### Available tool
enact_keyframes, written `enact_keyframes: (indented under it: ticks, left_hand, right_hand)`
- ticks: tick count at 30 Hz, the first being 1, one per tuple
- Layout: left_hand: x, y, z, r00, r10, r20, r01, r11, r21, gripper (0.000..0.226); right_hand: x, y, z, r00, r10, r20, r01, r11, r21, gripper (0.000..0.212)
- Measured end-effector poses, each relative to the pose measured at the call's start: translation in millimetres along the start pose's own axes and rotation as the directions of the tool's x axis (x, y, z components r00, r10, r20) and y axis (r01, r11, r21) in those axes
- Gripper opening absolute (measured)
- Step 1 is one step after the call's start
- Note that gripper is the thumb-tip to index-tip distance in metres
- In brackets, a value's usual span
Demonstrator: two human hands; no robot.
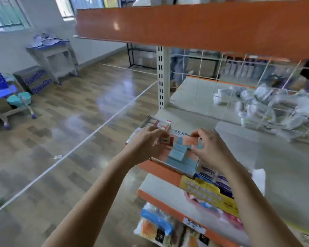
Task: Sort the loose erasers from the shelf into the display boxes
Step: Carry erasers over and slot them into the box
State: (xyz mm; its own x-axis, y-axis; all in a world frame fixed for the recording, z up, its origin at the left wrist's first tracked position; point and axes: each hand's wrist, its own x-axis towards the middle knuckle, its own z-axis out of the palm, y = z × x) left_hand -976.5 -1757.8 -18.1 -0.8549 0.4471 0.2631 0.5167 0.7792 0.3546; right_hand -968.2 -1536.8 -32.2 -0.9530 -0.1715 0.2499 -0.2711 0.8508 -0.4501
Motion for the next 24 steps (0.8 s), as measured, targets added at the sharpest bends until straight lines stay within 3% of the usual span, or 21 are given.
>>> enact_keyframes:
  ticks: [10,24]
  left_hand:
    - [53,-40,20,0.929,0.307,0.205,-0.278,0.947,-0.158,0.035]
    - [76,-59,31,0.912,0.369,0.178,-0.312,0.907,-0.284,0.032]
  right_hand:
    - [-10,-22,17,0.939,0.341,-0.039,-0.339,0.902,-0.266,0.021]
    - [-9,-27,25,0.917,0.399,0.011,-0.373,0.868,-0.327,0.028]
